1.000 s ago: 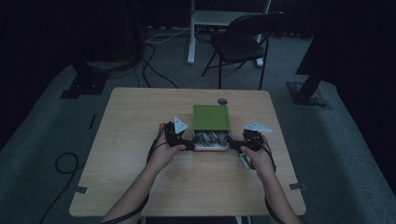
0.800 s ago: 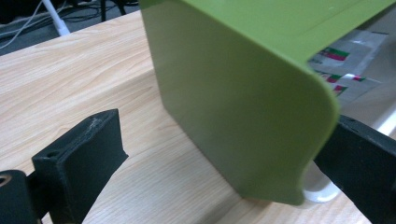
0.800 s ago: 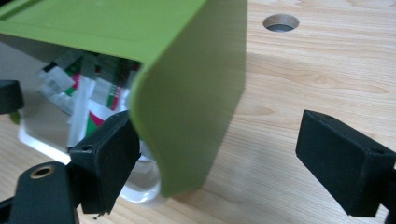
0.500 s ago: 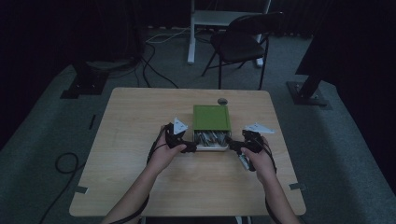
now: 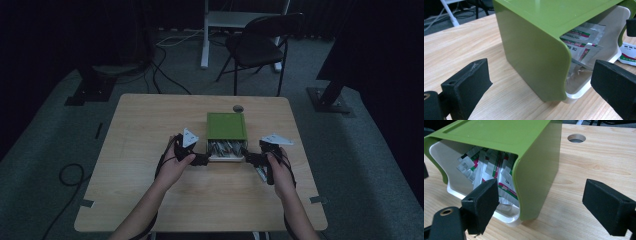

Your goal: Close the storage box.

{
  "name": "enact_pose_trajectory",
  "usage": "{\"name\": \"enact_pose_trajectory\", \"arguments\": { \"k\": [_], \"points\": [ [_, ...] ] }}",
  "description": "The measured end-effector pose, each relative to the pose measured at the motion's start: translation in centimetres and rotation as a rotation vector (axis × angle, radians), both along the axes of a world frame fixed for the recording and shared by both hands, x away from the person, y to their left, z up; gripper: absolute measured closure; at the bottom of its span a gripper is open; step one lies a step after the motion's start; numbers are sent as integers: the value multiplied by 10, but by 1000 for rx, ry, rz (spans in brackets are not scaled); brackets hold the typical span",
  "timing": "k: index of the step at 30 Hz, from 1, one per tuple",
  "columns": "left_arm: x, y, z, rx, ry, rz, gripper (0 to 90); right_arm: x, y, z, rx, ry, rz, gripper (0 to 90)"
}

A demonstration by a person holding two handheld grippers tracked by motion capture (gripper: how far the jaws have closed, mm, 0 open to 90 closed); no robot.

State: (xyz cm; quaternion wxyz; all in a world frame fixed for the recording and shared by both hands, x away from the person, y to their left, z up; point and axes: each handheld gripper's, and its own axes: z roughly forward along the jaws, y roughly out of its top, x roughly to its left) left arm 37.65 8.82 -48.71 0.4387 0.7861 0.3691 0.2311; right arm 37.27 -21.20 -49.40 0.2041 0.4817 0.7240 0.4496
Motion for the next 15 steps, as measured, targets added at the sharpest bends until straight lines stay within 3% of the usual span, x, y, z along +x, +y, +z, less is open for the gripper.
{"name": "enact_pose_trajectory", "arguments": {
  "k": [15],
  "points": [
    [-5, 12, 0, 0, 9, 10, 31, -4, -4, -2, -8, 5, -5, 135]
  ]
}}
